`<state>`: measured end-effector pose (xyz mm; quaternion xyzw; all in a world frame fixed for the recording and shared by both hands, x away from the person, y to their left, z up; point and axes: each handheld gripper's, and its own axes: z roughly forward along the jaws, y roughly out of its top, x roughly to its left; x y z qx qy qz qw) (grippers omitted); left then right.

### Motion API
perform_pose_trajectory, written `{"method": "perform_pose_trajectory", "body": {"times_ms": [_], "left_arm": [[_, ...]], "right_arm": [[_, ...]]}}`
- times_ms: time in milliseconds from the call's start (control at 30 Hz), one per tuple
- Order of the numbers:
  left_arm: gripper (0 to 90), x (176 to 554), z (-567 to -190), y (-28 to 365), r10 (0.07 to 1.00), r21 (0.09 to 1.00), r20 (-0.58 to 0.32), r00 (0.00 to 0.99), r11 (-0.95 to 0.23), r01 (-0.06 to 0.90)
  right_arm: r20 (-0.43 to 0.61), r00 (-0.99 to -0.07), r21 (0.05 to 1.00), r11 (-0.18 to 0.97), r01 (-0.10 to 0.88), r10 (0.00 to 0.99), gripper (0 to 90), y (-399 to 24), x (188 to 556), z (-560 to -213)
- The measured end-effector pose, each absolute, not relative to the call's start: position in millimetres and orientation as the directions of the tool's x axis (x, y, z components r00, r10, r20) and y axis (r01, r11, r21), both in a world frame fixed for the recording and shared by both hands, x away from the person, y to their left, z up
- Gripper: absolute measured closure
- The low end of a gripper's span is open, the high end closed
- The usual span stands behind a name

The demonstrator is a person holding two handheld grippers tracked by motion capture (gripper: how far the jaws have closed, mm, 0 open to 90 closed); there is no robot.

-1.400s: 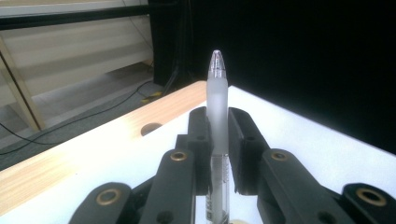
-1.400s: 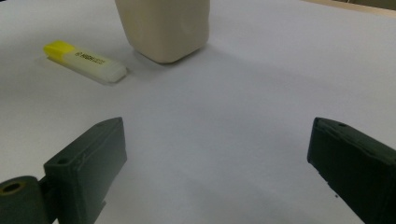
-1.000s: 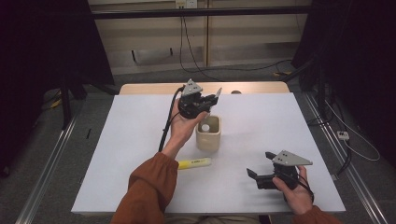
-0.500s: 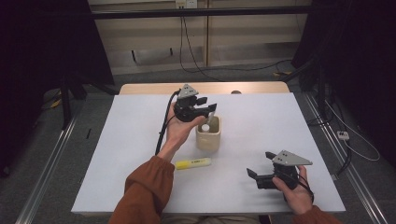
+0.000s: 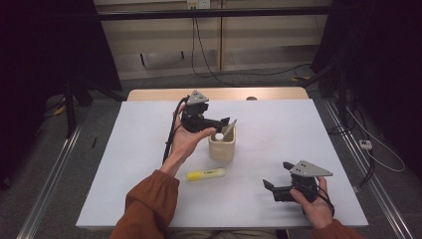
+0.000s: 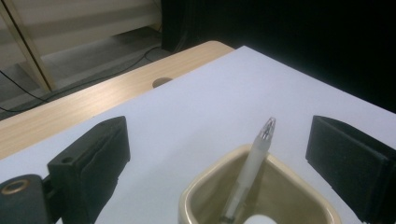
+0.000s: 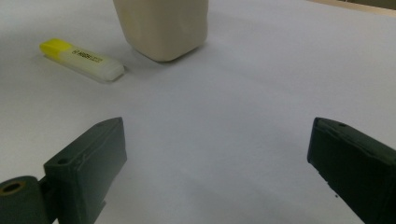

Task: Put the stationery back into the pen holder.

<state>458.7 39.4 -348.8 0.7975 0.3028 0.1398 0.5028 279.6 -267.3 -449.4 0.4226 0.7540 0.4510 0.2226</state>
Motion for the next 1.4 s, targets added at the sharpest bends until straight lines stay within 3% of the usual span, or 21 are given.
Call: {"method": "perform_pose_trajectory", "body": {"times_ms": [567,833,1400], "left_arm": [[5.4,437,-352,85,0.666,0.868,-0.038,0.745,-0.348,0.355],[9.8,429,-360,106,0.655,0.843,-0.106,0.748,-0.341,0.417],[8.6,399,-369,127,0.627,0.840,-0.095,0.773,-0.366,0.399]], "right_arm": [[0.045,-0.540,0.868,0.235,0.437,0.840,4.5,-267,280,-449],[0.045,-0.538,0.867,0.234,0.439,0.842,4.5,-267,280,-449],[0.046,-0.536,0.867,0.233,0.441,0.843,4.4,-267,280,-450]]}}
